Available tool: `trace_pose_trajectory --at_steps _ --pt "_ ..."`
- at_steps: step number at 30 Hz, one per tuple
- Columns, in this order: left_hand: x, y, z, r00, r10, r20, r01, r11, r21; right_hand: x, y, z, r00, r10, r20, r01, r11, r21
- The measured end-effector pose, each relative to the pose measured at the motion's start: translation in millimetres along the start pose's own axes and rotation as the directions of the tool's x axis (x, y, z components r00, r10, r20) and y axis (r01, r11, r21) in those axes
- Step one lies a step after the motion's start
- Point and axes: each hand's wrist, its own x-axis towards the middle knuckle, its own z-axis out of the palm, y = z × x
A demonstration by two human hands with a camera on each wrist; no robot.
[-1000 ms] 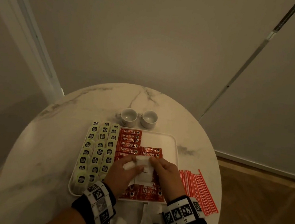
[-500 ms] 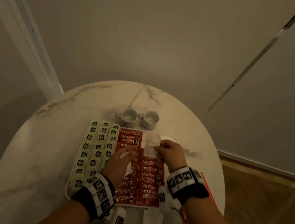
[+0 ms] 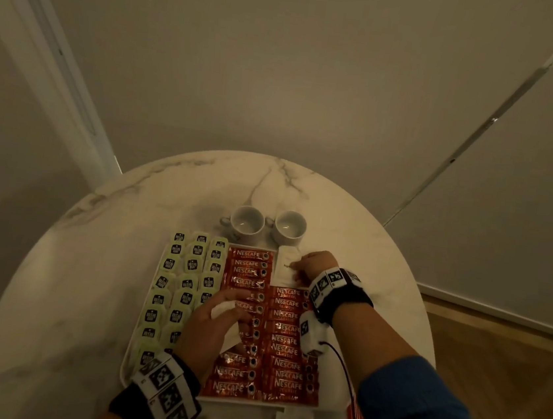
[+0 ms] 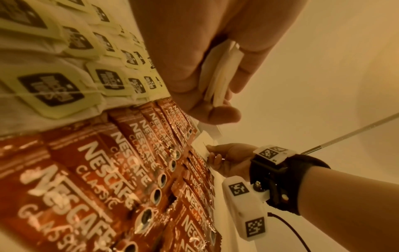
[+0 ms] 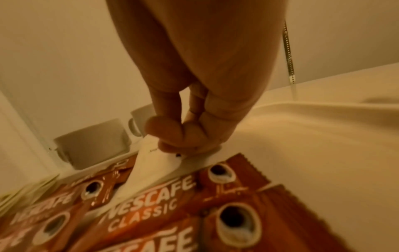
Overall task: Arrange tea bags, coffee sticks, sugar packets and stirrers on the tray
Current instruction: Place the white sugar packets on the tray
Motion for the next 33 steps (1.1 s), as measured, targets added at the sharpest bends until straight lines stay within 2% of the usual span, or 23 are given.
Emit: trace_pose_trajectory --at_steps 8,16,22,24,28,31,33 --pt "-1 -4 -6 0.998 -0.042 0.053 0.047 0.996 -0.080 3 -5 12 0.992 -0.100 -0.075 0.065 0.925 -0.375" --pt "-3 -5 -6 0.995 -0.092 0.038 0.097 0.979 -0.179 2 -2 13 0.992 -0.115 -0.056 0.084 0.914 -0.396" --pt "-7 3 -3 0.988 -0.154 0.022 0.154 0.956 -0.251 2 -4 7 0.990 -0.099 -0.098 0.063 0.944 -0.324" --pt "-8 6 -3 0.987 -0.158 0.023 0.158 0.951 -0.265 -4 -4 0 0.987 -0.103 -0.124 0.072 0.971 -0.230" --pt "-7 11 3 0.992 -0.121 0.026 0.123 0.964 -0.234 -34 0 -13 0.969 -0.211 -0.124 0.196 0.973 -0.124" --pt "-6 16 8 0.995 -0.099 0.025 0.102 0.980 -0.171 -76 10 -13 0.945 -0.324 0.052 0.321 0.945 0.061" --pt "-5 19 11 0.998 -0.067 0.013 0.068 0.991 -0.119 -101 19 -11 0.900 -0.383 0.210 0.369 0.924 0.106"
